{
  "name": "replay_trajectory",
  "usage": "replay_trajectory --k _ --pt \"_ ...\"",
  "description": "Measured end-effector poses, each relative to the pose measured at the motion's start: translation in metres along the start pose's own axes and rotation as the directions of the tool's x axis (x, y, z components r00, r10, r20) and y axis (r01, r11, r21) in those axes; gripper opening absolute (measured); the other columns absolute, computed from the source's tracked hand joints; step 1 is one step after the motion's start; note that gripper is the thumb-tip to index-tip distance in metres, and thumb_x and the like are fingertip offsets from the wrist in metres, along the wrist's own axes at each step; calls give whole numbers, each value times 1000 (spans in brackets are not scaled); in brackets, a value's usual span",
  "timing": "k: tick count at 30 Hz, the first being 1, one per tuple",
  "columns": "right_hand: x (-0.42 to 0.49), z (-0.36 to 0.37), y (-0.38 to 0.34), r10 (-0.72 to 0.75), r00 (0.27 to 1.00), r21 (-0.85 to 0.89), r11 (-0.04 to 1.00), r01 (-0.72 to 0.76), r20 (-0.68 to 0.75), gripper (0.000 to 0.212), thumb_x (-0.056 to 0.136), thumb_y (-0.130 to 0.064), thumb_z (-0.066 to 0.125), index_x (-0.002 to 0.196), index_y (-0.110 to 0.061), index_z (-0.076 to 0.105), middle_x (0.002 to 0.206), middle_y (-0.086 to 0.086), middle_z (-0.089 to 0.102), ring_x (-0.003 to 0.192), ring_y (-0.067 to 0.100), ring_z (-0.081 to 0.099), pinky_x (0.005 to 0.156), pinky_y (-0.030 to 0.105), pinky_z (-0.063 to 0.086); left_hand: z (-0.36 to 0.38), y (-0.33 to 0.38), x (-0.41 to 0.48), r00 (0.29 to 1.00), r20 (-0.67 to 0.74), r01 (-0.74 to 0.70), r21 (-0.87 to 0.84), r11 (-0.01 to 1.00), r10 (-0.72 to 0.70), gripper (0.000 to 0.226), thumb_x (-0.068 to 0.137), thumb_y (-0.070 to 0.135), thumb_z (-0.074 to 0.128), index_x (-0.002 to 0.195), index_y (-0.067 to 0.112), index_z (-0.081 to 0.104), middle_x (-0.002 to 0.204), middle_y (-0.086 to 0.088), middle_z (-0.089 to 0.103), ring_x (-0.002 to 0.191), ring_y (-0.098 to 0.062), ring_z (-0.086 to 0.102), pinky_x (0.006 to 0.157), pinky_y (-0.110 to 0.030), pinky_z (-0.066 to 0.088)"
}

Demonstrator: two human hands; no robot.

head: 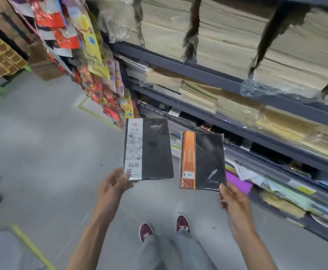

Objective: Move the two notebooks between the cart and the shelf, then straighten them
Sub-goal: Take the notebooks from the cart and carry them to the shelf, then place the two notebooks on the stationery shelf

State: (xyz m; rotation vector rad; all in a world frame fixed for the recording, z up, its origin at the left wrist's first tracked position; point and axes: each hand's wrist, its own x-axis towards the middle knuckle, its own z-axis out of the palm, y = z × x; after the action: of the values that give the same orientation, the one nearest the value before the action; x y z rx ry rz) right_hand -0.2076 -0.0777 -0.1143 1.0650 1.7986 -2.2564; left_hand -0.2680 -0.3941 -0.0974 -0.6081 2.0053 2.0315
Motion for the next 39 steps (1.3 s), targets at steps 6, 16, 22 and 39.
replay_trajectory --k 6,16,22,39 --pt "15 22 19 11 979 74 997 4 -202 16 95 -7 61 88 -19 70 62 -9 57 63 11 48 54 22 37 12 9 62 981 190 15 70 997 -28 36 83 37 71 110 13 69 107 -9 76 96 -26 71 89 -39 51" --pt "72 69 39 57 896 190 981 31 -440 4 95 -12 64 99 -12 66 75 2 56 65 11 51 54 22 40 24 -5 176 900 429 18 138 990 -76 45 83 25 65 122 2 63 112 -11 74 94 -25 72 76 -23 55" --pt "105 71 50 71 862 222 974 49 -502 4 95 -13 65 98 -11 66 76 -1 59 66 11 54 55 21 42 36 -21 220 869 487 20 138 990 -85 29 94 15 62 119 2 64 116 -10 74 97 -23 71 80 -23 55" --pt "152 87 71 -256 825 81 937 340 -503 56 81 2 75 129 -12 49 94 -1 77 73 15 62 64 22 54 77 -33 264 843 500 -300 131 945 198 70 84 -1 72 145 21 45 123 3 71 110 -13 69 83 -24 58"
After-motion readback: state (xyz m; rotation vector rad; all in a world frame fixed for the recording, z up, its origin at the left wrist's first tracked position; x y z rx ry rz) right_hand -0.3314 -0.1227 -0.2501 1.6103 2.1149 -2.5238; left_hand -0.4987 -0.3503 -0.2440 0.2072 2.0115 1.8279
